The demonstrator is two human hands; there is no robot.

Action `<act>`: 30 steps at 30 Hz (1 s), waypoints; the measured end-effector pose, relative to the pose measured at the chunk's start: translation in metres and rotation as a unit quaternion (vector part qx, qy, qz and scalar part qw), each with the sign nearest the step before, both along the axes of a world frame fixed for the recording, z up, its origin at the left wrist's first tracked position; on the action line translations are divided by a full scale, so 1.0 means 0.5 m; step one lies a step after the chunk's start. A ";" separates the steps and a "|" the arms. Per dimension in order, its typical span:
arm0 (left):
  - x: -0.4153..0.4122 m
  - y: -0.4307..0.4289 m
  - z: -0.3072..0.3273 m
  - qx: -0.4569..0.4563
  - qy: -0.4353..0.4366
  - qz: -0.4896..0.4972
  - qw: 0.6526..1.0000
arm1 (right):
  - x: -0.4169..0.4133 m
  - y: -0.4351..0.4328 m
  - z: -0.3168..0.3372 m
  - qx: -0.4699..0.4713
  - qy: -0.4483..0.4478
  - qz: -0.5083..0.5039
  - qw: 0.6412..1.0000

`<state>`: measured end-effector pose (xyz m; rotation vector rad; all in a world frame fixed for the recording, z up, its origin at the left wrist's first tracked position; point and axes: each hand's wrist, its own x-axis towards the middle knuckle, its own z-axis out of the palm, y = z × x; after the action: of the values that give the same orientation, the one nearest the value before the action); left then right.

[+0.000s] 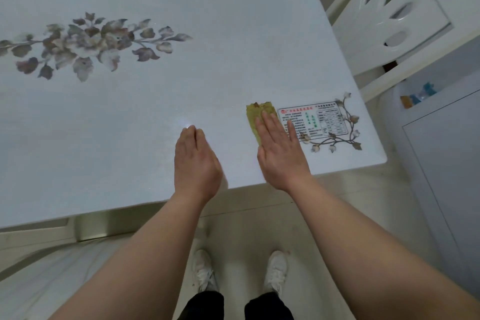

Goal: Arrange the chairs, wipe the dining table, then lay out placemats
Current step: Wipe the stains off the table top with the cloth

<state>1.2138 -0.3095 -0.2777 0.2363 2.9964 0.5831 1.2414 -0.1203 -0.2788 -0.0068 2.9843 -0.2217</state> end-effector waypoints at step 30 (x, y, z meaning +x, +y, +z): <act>0.065 0.427 0.192 0.041 -0.045 -0.130 0.990 | 0.153 0.458 0.203 -0.403 -0.028 -0.385 0.830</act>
<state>1.2463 -0.0961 -0.1815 0.5802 2.7949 0.6682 1.3177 0.1090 -0.1775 1.0678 2.4051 -1.4854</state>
